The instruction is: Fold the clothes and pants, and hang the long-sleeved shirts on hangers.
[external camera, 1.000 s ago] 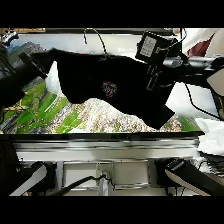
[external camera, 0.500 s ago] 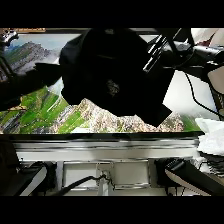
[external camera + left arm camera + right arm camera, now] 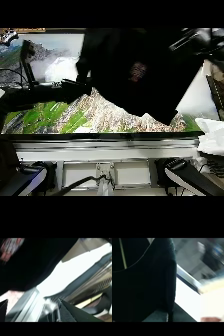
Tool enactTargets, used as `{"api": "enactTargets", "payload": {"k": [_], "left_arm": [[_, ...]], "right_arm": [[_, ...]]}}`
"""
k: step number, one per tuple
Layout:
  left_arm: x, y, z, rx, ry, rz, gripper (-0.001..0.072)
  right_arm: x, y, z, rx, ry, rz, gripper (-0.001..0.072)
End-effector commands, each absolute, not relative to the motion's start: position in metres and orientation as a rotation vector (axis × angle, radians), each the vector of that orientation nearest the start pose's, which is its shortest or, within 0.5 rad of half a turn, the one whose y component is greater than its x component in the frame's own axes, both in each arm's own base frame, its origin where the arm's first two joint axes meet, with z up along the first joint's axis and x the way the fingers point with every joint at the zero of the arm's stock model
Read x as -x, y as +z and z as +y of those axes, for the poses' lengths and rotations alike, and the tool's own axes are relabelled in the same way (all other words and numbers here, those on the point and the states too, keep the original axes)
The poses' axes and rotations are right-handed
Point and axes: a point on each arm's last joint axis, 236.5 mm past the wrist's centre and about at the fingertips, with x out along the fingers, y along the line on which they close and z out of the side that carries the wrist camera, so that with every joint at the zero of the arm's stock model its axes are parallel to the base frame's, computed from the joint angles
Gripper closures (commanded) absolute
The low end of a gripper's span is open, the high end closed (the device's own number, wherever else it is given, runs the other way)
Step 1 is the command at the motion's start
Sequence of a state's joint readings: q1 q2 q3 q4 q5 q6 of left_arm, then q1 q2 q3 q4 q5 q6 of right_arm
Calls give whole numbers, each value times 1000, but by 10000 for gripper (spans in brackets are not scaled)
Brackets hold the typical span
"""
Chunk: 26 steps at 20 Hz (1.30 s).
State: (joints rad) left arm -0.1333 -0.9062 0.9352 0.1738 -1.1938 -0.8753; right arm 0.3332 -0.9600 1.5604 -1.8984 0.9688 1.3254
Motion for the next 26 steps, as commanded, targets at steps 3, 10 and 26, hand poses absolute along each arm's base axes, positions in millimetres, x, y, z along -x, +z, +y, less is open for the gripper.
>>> {"api": "enactTargets", "payload": {"k": [3, 10, 26], "left_arm": [[-251, 226, -271, 424, -1201, 627, 52], [-218, 214, -287, 255, -1256, 641, 52], [-225, 210, -285, 233, -1226, 633, 108]], "right_arm": [[-369, 395, -82, 224, -333, 228, 694], [-314, 434, -179, 34, -663, 114, 695], [-167, 515, -306, -47, -1225, -143, 695]]}}
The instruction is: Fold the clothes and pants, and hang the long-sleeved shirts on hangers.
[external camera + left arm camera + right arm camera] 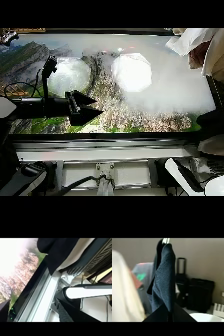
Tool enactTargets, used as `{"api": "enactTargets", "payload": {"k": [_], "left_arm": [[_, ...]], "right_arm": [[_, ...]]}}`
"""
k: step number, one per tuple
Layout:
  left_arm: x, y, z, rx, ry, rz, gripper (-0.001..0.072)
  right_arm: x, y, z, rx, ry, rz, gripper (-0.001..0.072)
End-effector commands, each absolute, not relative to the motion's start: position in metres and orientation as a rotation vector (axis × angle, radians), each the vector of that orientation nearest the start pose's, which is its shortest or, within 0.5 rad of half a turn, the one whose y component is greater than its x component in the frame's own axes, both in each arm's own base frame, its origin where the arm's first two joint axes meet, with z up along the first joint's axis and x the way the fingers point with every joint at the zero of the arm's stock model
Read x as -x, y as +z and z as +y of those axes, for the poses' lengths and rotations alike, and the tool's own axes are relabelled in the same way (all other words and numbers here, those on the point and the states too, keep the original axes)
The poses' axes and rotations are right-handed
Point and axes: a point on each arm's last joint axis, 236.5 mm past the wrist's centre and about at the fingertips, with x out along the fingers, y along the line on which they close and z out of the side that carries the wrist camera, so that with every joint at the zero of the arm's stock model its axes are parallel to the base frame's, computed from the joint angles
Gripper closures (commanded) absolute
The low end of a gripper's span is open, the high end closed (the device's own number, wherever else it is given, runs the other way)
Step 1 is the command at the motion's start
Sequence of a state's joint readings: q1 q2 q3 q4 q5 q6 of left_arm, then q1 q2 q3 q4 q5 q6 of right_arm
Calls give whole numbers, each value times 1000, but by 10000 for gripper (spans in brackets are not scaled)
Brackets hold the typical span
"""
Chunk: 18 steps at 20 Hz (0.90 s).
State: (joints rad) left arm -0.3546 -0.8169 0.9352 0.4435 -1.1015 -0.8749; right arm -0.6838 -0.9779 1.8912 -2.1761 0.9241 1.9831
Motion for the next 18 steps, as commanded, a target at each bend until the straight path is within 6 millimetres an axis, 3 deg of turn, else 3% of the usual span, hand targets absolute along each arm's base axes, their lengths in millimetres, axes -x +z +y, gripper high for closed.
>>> {"api": "enactTargets", "payload": {"k": [1, 9, 18], "left_arm": [[-226, 210, -285, 231, -1220, 630, 108], [-230, 197, -279, 166, -1192, 646, 108], [-229, 195, -279, 163, -1192, 655, 108]], "right_arm": [[-160, 517, -310, -58, -1243, -160, 695], [-107, 509, -341, -164, -1405, -237, 695], [-111, 492, -378, -234, -1399, -251, 695]]}}
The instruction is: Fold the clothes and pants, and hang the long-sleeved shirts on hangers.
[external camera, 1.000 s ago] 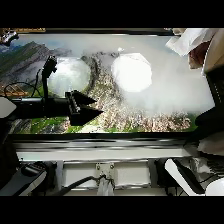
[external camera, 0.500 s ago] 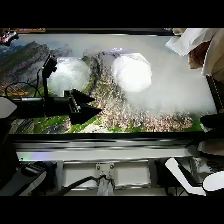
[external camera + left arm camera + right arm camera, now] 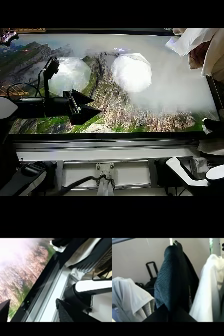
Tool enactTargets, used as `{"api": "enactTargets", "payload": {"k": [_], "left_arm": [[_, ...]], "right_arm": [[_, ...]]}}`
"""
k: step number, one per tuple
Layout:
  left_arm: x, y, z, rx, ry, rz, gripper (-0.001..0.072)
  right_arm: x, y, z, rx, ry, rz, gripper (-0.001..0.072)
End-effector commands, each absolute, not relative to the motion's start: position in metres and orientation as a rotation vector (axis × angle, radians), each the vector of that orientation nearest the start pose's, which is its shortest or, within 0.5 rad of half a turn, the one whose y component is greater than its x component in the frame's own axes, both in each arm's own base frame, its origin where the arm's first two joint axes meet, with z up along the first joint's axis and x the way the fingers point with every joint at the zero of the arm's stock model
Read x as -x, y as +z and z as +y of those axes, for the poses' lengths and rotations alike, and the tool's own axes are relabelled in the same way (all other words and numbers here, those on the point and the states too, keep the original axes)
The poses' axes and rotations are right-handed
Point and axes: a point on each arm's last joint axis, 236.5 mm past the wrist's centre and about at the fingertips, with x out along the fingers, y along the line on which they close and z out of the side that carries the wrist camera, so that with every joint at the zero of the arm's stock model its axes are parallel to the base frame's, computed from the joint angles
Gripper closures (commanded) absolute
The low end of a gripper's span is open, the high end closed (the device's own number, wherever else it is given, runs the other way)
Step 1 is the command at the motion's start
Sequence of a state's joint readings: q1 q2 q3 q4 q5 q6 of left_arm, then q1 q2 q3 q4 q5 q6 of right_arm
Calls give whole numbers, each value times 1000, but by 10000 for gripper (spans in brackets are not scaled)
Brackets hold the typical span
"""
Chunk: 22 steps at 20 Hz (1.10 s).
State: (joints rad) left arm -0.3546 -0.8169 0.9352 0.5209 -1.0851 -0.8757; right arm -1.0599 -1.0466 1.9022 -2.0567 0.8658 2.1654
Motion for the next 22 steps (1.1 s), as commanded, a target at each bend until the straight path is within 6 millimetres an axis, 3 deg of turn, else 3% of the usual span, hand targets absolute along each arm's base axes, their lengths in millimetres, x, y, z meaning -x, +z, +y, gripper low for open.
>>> {"api": "enactTargets", "payload": {"k": [1, 4, 5, 6, 7, 8, 10, 13, 15, 18, 20, 22], "left_arm": [[-228, 195, -279, 173, -1191, 666, 108], [-227, 195, -279, 174, -1193, 669, 108], [-228, 195, -279, 174, -1191, 667, 108], [-228, 195, -279, 175, -1190, 666, 108], [-228, 195, -279, 176, -1190, 666, 108], [-228, 195, -279, 175, -1190, 666, 108], [-228, 195, -279, 198, -1182, 683, 108], [-228, 195, -279, 203, -1180, 687, 108], [-228, 195, -279, 202, -1179, 687, 108], [-228, 195, -279, 202, -1179, 687, 109], [-229, 195, -278, 203, -1177, 686, 108], [-234, 194, -276, 202, -1152, 681, 109]], "right_arm": [[-111, 487, -382, -254, -1402, -243, 695], [-107, 466, -388, -329, -1434, -201, 689], [-107, 468, -388, -325, -1431, -208, 590], [-109, 473, -388, -326, -1421, -237, 396], [-111, 480, -387, -337, -1404, -284, 277], [-115, 488, -386, -360, -1371, -350, 213], [-126, 520, -375, -372, -1261, -508, 171], [-131, 592, -337, -251, -1059, -760, 172], [-140, 614, -315, -258, -934, -847, 171], [-190, 603, -287, -503, -726, -815, 162], [-242, 592, -247, -687, -524, -726, 163], [-301, 571, -185, -748, -340, -524, 164]]}}
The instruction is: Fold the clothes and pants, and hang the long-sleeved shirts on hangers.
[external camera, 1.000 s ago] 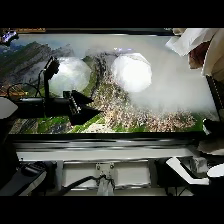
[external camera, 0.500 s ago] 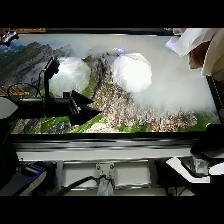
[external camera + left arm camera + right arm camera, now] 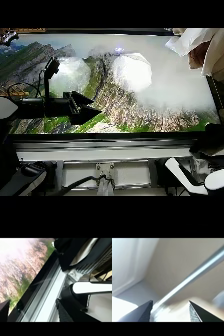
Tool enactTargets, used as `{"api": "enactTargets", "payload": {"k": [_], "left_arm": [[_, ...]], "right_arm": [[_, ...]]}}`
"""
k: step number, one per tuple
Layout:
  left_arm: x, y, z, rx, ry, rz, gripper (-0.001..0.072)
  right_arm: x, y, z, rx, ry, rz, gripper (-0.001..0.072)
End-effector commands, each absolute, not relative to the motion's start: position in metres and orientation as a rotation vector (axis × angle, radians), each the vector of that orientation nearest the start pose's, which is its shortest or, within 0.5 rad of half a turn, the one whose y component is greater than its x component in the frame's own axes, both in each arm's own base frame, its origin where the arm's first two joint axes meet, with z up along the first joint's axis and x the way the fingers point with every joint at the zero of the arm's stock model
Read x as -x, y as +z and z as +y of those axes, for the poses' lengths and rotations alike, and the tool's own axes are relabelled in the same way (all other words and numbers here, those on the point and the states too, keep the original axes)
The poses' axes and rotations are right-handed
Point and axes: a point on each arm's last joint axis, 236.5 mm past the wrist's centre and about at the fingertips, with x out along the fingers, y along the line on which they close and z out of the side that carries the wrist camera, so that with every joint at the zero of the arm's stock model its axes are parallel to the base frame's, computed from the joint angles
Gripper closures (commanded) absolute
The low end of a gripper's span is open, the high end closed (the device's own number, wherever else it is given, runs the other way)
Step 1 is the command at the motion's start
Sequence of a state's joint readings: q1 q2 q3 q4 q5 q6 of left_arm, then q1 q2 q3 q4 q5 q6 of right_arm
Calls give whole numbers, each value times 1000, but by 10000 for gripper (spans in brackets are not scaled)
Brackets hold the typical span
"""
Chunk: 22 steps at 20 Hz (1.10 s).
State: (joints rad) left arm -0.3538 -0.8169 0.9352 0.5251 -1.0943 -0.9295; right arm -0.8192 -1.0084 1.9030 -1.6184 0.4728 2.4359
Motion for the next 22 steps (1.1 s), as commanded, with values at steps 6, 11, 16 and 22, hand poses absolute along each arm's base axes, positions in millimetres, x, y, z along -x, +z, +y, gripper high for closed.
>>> {"api": "enactTargets", "payload": {"k": [6, 11, 16, 22], "left_arm": [[-269, 224, -247, 135, -931, 623, 112], [-308, 302, -165, -42, -553, 445, 112], [-301, 320, -145, -96, -491, 382, 110], [-301, 320, -145, -96, -491, 381, 110]], "right_arm": [[-394, 380, 48, -287, 129, 391, 209], [-367, 253, 169, 38, 416, 617, 209], [-343, 178, 199, 72, 492, 709, 197], [-345, 171, 199, 73, 488, 716, 199]]}}
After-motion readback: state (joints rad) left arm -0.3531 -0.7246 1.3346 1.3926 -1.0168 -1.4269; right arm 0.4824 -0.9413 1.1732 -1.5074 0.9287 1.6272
